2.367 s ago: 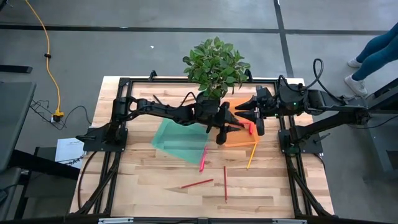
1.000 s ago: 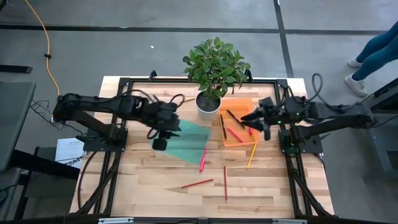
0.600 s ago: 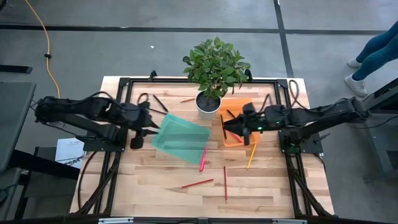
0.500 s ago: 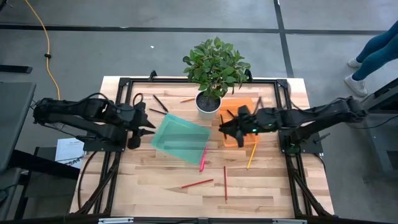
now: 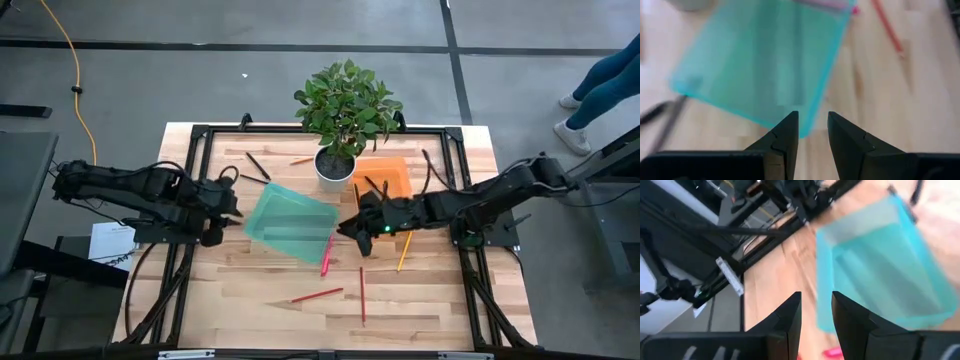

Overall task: Sort pens & pencils
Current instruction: Put the black pen into the orange bin

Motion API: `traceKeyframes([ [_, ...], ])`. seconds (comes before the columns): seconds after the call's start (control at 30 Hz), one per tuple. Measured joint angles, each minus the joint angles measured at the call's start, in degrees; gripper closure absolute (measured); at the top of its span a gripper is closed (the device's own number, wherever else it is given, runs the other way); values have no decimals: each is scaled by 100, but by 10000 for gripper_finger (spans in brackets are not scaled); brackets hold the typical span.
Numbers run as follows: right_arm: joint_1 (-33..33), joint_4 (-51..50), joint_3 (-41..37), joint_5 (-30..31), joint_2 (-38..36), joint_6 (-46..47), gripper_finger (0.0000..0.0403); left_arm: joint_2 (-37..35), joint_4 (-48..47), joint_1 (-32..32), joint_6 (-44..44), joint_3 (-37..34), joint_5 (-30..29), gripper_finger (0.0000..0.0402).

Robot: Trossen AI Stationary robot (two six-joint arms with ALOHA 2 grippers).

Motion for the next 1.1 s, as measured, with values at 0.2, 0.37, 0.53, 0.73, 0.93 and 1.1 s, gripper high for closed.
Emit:
traceKeyframes([
  [0.2,181,214,0,135,182,244,304,-44,596,-3,-100,-229,86,309],
  [0.37,201,499,0,286,252,298,304,-112,300,12,-98,-229,-989,309],
  [0.53,201,603,0,421,249,290,304,-51,-152,21,388,-231,-2390,309],
  [0.73,201,663,0,422,249,292,304,136,47,819,717,-231,-1985,309],
  [0.93,203,733,0,413,247,232,304,260,920,2031,1459,-231,-1094,309],
  [1.1,226,784,0,381,248,185,304,389,1472,3309,2184,-215,37,309],
])
